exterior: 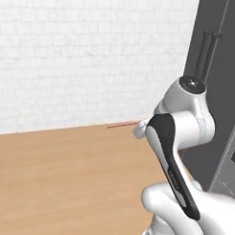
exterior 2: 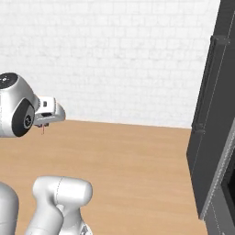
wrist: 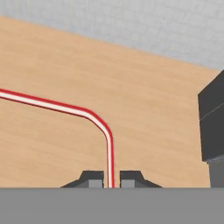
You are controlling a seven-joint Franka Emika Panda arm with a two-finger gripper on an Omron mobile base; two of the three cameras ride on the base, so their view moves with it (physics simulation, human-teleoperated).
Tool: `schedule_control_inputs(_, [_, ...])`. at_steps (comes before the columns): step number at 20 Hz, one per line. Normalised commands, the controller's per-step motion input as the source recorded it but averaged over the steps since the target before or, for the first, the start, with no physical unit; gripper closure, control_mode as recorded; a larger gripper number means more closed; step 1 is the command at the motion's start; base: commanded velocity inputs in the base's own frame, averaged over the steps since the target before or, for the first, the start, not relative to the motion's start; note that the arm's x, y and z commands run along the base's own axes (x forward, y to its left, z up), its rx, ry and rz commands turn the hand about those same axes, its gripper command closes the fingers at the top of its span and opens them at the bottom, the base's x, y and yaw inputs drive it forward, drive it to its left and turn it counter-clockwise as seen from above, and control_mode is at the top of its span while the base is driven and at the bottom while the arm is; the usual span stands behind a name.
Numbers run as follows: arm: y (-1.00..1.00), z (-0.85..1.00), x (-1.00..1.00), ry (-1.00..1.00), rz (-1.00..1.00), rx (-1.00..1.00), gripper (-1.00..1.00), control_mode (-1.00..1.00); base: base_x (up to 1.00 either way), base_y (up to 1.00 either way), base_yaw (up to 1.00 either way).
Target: Take a straw from the drawer in front and place it inside the glass cup on the dining counter.
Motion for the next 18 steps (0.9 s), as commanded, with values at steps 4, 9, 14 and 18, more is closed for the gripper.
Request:
schedule_control_inputs(4, [0.0,0.0,0.0,0.0,0.0,0.0,1.0,1.0,1.0,0.05,0.01])
schedule_control_inputs(9, [0.0,0.0,0.0,0.0,0.0,0.0,1.0,1.0,1.0,0.22,0.32])
schedule_control_inputs(14, [0.0,0.0,0.0,0.0,0.0,0.0,1.0,1.0,1.0,0.31,0.55])
schedule_control_inputs(18, [0.0,0.0,0.0,0.0,0.0,0.0,1.0,1.0,0.96,0.39,0.59])
